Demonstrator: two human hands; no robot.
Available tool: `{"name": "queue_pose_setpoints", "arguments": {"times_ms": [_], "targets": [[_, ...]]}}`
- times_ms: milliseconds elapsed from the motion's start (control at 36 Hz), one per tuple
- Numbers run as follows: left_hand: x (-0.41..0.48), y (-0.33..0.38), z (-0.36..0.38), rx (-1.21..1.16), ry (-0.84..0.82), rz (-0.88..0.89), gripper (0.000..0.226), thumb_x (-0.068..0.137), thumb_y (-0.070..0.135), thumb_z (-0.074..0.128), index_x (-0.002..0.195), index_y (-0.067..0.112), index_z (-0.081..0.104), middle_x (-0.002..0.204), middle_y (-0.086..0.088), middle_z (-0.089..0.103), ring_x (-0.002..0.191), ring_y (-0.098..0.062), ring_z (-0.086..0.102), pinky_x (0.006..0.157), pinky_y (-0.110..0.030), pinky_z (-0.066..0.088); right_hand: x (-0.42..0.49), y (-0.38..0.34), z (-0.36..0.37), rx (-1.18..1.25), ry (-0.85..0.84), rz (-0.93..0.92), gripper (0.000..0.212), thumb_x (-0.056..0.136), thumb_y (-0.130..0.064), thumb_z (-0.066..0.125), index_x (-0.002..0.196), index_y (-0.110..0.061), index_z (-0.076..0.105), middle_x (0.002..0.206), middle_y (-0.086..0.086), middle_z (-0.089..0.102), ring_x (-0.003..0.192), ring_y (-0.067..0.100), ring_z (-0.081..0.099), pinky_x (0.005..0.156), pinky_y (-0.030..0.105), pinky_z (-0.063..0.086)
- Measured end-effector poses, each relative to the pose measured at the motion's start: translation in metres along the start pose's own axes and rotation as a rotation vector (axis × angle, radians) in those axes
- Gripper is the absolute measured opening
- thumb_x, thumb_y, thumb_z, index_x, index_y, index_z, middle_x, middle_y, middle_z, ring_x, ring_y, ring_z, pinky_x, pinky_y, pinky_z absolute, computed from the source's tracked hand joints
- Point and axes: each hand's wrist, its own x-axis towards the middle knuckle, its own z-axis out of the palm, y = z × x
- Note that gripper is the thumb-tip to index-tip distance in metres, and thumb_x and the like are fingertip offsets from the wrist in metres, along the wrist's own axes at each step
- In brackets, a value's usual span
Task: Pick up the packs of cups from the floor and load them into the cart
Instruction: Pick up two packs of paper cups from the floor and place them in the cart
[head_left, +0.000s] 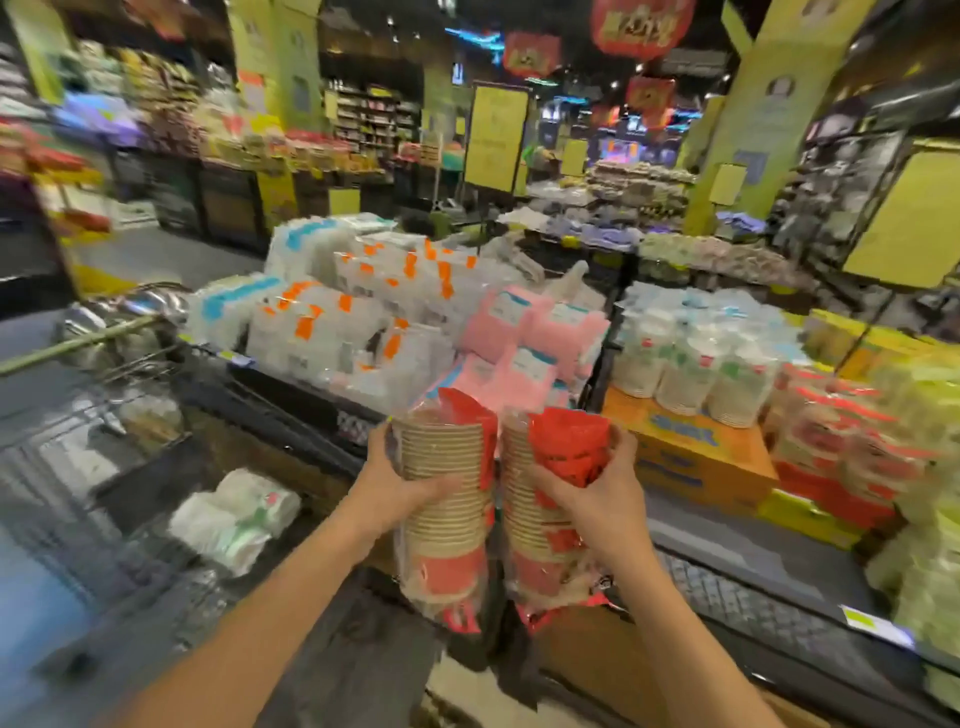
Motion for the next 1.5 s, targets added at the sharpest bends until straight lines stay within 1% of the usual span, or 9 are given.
{"name": "queue_pose_setpoints", "arguments": {"times_ms": [83,194,333,556,750,889,1111,1333,1500], "targets": [[0.020,-0.016,-0.070,-0.027,0.104,-0.019,0.118,0.066,0.020,0.092,0.155,0.020,0.015,0.144,0.000,0.048,0.118,-0.015,0.055,0.086,-0.020,0.048,0.023,-0.030,0.076,0.001,-0.081,-0.054,0.105,0.066,-0.049,0.093,0.147,-0.030,0.030,0.120,-0.014,0.055,0.102,0.009,0.060,0.087,0.026,0.047],[0.042,-0.041,-0.156,-0.100,0.215,-0.068,0.118,0.062,0.022,0.094,0.153,0.025,0.018,0.145,-0.001,0.048,0.114,-0.012,0.059,0.079,-0.023,0.053,0.045,-0.058,0.167,-0.001,-0.169,-0.129,0.090,0.069,-0.040,0.094,0.134,-0.036,0.032,0.106,-0.031,0.049,0.085,-0.014,0.051,0.068,-0.002,0.038],[0.054,-0.060,-0.233,-0.148,0.352,-0.104,0.105,0.073,0.016,0.088,0.153,0.021,0.019,0.126,0.005,0.050,0.090,0.004,0.055,0.053,-0.011,0.050,0.064,-0.087,0.259,0.020,-0.309,-0.184,0.088,0.067,-0.045,0.094,0.129,-0.041,0.033,0.115,-0.018,0.057,0.099,0.002,0.060,0.083,0.016,0.042],[0.070,-0.104,-0.304,-0.214,0.534,-0.204,0.112,0.064,0.026,0.094,0.149,0.028,0.022,0.123,0.005,0.057,0.099,-0.004,0.061,0.066,-0.020,0.052,0.097,-0.106,0.364,-0.016,-0.531,-0.225,0.101,0.048,-0.076,0.083,0.129,-0.046,0.031,0.123,-0.012,0.061,0.108,0.009,0.063,0.097,0.033,0.050],[0.110,-0.135,-0.327,-0.289,0.692,-0.291,0.101,0.062,0.020,0.095,0.136,0.029,0.027,0.120,0.003,0.058,0.099,-0.009,0.062,0.068,-0.025,0.053,0.151,-0.094,0.442,-0.034,-0.701,-0.243,0.101,0.057,-0.060,0.093,0.137,-0.038,0.036,0.126,-0.014,0.059,0.112,0.010,0.062,0.100,0.036,0.049],[0.147,-0.150,-0.333,-0.317,0.849,-0.349,0.123,0.049,0.027,0.100,0.146,0.029,0.023,0.125,-0.003,0.059,0.110,-0.021,0.064,0.096,-0.048,0.055,0.202,-0.080,0.494,-0.055,-0.804,-0.246,0.108,0.050,-0.073,0.086,0.138,-0.042,0.032,0.130,-0.010,0.060,0.115,0.016,0.064,0.101,0.046,0.053],[0.184,-0.182,-0.349,-0.358,1.096,-0.427,0.123,0.034,0.039,0.101,0.139,0.028,0.039,0.121,-0.003,0.068,0.102,-0.019,0.071,0.089,-0.047,0.059,0.246,-0.074,0.560,-0.136,-0.958,-0.242,0.117,0.044,-0.081,0.079,0.141,-0.040,0.027,0.125,-0.008,0.058,0.113,0.021,0.063,0.099,0.052,0.054],[0.225,-0.208,-0.377,-0.416,1.167,-0.542,0.091,0.063,0.017,0.095,0.132,0.021,0.036,0.112,0.001,0.064,0.095,-0.013,0.066,0.075,-0.031,0.055,0.254,-0.067,0.635,-0.218,-1.056,-0.219,0.125,0.043,-0.083,0.077,0.146,-0.032,0.028,0.131,-0.003,0.057,0.117,0.022,0.062,0.101,0.054,0.052],[0.267,-0.265,-0.418,-0.370,1.168,-0.716,0.130,0.033,0.051,0.091,0.144,0.028,0.027,0.131,-0.005,0.057,0.113,-0.025,0.061,0.096,-0.046,0.055,0.255,-0.049,0.704,-0.352,-1.040,-0.165,0.115,0.059,-0.065,0.087,0.149,-0.026,0.027,0.133,0.003,0.057,0.120,0.028,0.061,0.095,0.045,0.050]]}}
